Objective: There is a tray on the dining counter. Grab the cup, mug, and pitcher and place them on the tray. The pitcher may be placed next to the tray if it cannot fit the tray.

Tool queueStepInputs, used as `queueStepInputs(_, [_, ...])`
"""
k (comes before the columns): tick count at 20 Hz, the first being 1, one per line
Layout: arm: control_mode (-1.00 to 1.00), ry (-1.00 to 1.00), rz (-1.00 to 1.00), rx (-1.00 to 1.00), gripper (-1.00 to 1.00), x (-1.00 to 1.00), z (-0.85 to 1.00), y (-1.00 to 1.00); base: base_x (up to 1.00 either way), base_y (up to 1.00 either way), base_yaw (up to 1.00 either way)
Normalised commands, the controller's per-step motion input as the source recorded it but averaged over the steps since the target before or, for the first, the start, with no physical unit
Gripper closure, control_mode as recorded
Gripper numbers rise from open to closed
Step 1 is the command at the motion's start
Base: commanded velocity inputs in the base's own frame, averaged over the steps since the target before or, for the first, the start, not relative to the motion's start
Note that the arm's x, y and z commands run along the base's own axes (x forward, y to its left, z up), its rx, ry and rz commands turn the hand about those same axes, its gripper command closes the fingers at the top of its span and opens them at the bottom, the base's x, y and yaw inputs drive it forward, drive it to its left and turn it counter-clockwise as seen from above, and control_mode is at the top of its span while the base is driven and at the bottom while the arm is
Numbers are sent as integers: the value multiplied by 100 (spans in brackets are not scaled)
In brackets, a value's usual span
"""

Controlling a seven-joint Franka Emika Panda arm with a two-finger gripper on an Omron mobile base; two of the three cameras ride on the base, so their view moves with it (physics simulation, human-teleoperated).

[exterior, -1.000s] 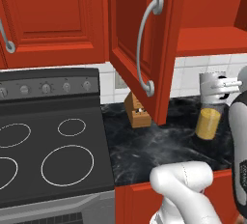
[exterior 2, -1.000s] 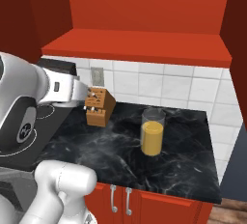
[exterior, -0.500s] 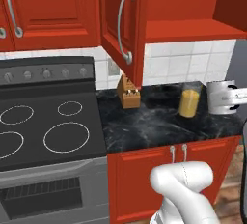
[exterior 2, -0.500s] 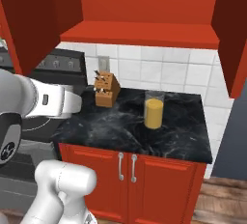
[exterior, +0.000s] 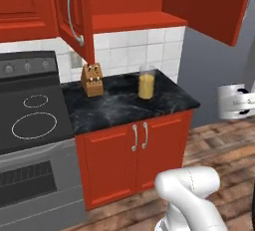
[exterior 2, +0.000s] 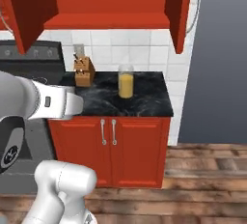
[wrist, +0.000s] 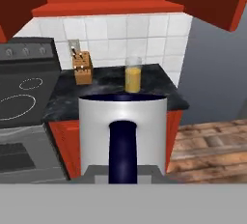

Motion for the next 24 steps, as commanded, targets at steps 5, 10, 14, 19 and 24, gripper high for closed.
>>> queueStepInputs(5, [100,0,0,0,100,0,0,0,-2,-36,-85])
queueStepInputs(10, [100,0,0,0,100,0,0,0,0,-31,-88])
queueStepInputs(14, [100,0,0,0,100,0,0,0,0,-36,-87])
queueStepInputs(19, [100,0,0,0,100,0,0,0,0,-36,-86])
queueStepInputs(24, [100,0,0,0,100,0,0,0,0,-37,-85])
